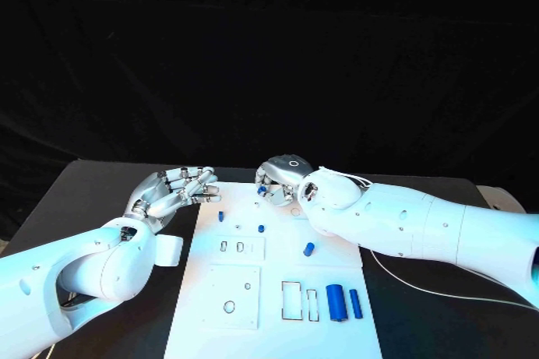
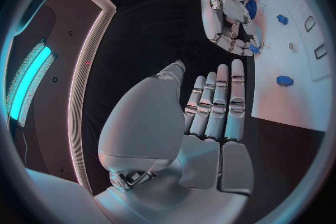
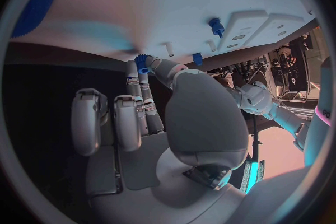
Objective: Assemble the parts on the task board
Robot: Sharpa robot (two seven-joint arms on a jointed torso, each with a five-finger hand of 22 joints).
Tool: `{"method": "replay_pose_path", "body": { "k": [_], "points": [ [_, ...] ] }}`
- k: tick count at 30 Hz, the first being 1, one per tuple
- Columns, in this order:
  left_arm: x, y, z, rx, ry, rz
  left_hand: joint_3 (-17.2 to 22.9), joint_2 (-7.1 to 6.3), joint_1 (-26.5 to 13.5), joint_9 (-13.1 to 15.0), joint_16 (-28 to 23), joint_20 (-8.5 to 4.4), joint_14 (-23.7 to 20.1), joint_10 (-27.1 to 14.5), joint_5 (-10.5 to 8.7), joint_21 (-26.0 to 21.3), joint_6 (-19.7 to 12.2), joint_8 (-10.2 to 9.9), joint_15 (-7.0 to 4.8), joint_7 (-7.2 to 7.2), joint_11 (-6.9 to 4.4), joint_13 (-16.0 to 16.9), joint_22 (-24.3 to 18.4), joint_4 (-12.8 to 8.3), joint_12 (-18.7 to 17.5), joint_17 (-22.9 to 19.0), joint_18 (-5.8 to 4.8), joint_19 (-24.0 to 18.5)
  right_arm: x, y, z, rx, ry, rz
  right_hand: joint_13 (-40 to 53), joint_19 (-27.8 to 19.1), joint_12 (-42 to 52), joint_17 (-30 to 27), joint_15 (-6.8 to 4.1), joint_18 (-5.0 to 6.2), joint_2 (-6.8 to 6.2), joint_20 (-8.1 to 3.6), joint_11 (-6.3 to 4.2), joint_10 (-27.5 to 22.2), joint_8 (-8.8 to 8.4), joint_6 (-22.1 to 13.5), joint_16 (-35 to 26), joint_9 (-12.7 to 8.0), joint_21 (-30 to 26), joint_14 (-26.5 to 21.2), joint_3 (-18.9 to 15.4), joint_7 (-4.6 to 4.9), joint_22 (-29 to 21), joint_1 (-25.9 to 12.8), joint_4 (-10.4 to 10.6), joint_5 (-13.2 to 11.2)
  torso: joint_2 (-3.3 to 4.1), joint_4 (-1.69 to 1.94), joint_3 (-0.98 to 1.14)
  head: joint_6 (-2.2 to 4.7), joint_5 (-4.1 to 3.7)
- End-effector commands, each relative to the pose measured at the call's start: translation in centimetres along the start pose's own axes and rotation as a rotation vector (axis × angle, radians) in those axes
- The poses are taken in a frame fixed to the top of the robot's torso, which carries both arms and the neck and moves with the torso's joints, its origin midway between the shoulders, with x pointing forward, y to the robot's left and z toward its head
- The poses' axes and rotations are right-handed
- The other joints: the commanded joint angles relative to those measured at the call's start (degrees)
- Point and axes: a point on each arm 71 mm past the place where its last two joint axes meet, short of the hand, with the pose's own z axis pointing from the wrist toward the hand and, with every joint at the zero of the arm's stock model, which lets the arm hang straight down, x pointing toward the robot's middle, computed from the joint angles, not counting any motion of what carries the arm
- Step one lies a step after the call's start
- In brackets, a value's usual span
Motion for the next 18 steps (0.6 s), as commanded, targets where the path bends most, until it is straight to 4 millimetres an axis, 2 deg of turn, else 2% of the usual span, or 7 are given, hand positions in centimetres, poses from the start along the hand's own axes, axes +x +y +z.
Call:
{"method": "replay_pose_path", "body": {
  "k": [1,7,10,12,14,15,18],
  "points": [
    [0.3,-0.1,0.1,0.007,0.024,-0.007,0.3,-0.29,-0.2,0.0,-0.2,-0.10,-0.2,-0.2,-0.37,0.2,-0.3,-0.2,0.02,1.55,0.19,0.0,0.0,0.1,-0.2,0.1,0.76,0.4,0.3,0.0,0.1,0.004,0.021,-0.016,0.0,-0.5,-0.1,1.4,-0.04,-0.20,0.29,-0.04,-0.09,-0.2,0.09,-0.1,0.1,1.3,-0.2,3.5,0.2,0.09,-0.1,-0.2,-0.1,-0.1,0.11,0.14,-0.02,-0.11,0.11],
    [0.3,-0.1,0.1,0.005,0.024,-0.007,0.3,-0.29,-0.2,-0.1,-0.3,-0.09,-0.2,-0.3,-0.37,0.2,-0.4,-0.3,0.05,1.59,0.23,-0.1,0.0,0.1,-0.3,0.1,0.75,0.4,0.7,0.1,0.2,0.006,0.036,-0.017,-0.3,-1.1,-0.4,1.1,0.28,-0.04,-0.15,0.20,0.30,-1.4,-0.20,-0.9,0.0,1.6,-0.7,3.4,0.2,0.42,-0.8,-0.9,0.0,-0.4,0.08,0.04,-0.03,-0.19,0.20],
    [0.3,-0.1,0.1,0.004,0.025,-0.007,0.3,-0.29,-0.2,-0.1,-0.3,-0.09,-0.2,-0.3,-0.37,0.2,-0.4,-0.3,0.05,1.59,0.23,-0.1,0.0,0.1,-0.3,0.1,0.75,0.4,0.8,0.0,0.2,0.007,0.033,-0.017,-0.7,-1.6,-0.5,0.7,0.82,0.10,-0.86,0.61,0.95,-3.5,-0.79,-2.0,-0.1,1.6,-1.2,3.3,0.3,1.04,-1.5,-1.6,0.3,-0.4,0.15,-0.06,-0.02,-0.16,0.31],
    [0.2,-0.1,0.1,0.003,0.025,-0.007,0.3,-0.29,-0.3,-0.1,-0.3,-0.08,-0.3,-0.4,-0.39,0.2,-0.5,-0.3,0.07,1.62,0.26,-0.1,0.0,0.1,-0.4,0.1,0.75,0.4,0.7,-0.1,0.1,0.007,0.023,-0.015,-1.5,-3.5,-0.5,-1.2,1.72,0.72,-1.99,1.31,1.91,-7.0,-2.25,-4.3,-0.9,1.3,-3.2,2.8,0.2,2.05,-4.4,-2.6,0.7,-0.6,0.16,-0.08,-0.01,-0.10,0.29],
    [0.2,-0.1,0.1,0.002,0.025,-0.008,0.3,-0.29,-0.3,-0.1,-0.3,-0.08,-0.3,-0.4,-0.39,0.2,-0.5,-0.3,0.07,1.62,0.26,-0.1,0.0,0.1,-0.4,0.1,0.75,0.4,0.6,-0.1,0.0,0.005,0.006,-0.012,-2.1,-5.2,-0.4,-3.6,2.21,1.32,-2.86,1.92,2.52,-9.8,-3.80,-6.4,-2.0,0.9,-5.1,2.1,-0.5,2.57,-7.0,-3.2,1.0,-0.7,0.17,-0.08,-0.02,0.00,0.32],
    [0.2,-0.1,0.1,0.002,0.025,-0.008,0.3,-0.29,-0.3,-0.1,-0.3,-0.08,-0.3,-0.4,-0.39,0.2,-0.5,-0.3,0.07,1.62,0.26,-0.1,0.0,0.1,-0.4,0.1,0.75,0.4,0.5,-0.1,-0.2,0.002,-0.005,-0.010,-2.5,-6.3,-0.3,-5.0,2.37,1.73,-3.65,2.16,2.63,-11.7,-5.31,-8.7,-2.8,0.5,-6.4,1.7,-1.7,2.51,-8.7,-3.6,1.2,-0.8,0.17,-0.08,-0.02,0.11,0.29],
    [0.1,-0.1,0.0,0.001,0.023,-0.006,0.3,-0.31,-0.3,-0.1,-0.4,-0.07,-0.4,-0.5,-0.43,0.2,-0.6,-0.4,0.11,1.67,0.31,-0.1,0.0,0.1,-0.5,0.2,0.74,0.4,0.0,-0.2,-1.0,-0.007,-0.030,0.001,-2.9,-6.7,0.0,-5.9,2.25,1.92,-4.33,2.19,2.61,-13.0,-6.37,-10.2,-3.2,0.3,-7.3,1.5,-3.7,2.10,-9.7,-3.5,1.3,-0.7,0.14,-0.16,0.02,0.26,0.32]
  ]
}}
